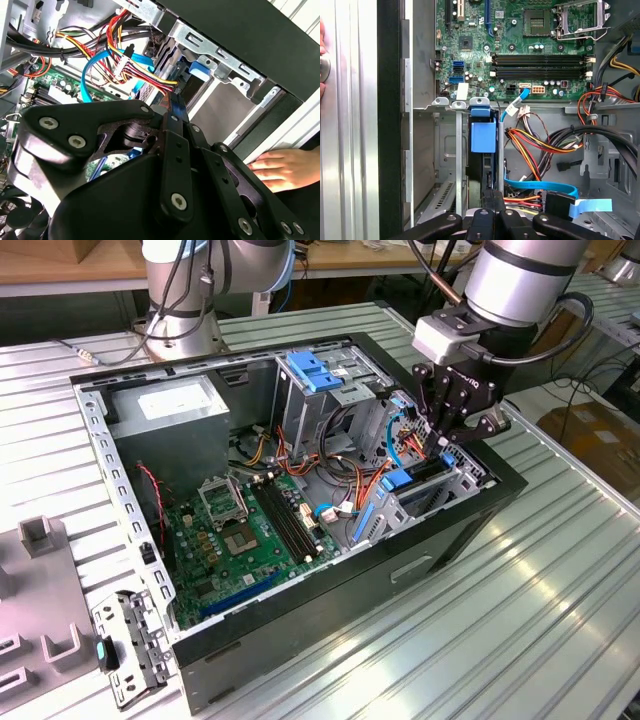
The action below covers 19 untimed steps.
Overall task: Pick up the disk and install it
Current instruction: 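Insert the second disk wire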
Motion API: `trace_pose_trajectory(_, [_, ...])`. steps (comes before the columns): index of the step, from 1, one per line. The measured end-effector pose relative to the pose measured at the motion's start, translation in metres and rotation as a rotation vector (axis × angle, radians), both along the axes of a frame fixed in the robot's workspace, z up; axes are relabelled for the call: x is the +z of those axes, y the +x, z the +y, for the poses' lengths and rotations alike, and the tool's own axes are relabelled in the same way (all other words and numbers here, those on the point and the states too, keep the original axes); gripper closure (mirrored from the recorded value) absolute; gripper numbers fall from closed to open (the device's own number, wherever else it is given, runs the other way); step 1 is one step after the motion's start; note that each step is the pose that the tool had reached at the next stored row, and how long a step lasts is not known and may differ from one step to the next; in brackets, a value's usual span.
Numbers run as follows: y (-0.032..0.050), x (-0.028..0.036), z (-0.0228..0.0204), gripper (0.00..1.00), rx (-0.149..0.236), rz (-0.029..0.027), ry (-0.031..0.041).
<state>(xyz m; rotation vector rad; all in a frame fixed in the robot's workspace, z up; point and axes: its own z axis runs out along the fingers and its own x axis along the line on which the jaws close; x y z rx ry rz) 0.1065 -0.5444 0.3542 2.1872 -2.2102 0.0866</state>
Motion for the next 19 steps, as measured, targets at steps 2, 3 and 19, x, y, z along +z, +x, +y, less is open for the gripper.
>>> trace_pose_trajectory(2, [0.0000, 0.0000, 0.0000, 0.89, 0.000, 0.0000, 0.0000])
trace_pose_trajectory(3, [-0.0002, 0.0000, 0.0000, 0.89, 0.000, 0.0000, 0.0000])
trace_pose_trajectory(19, [-0.0154, 0.0462, 0.0412, 0.89, 0.002, 0.0015, -0.0366])
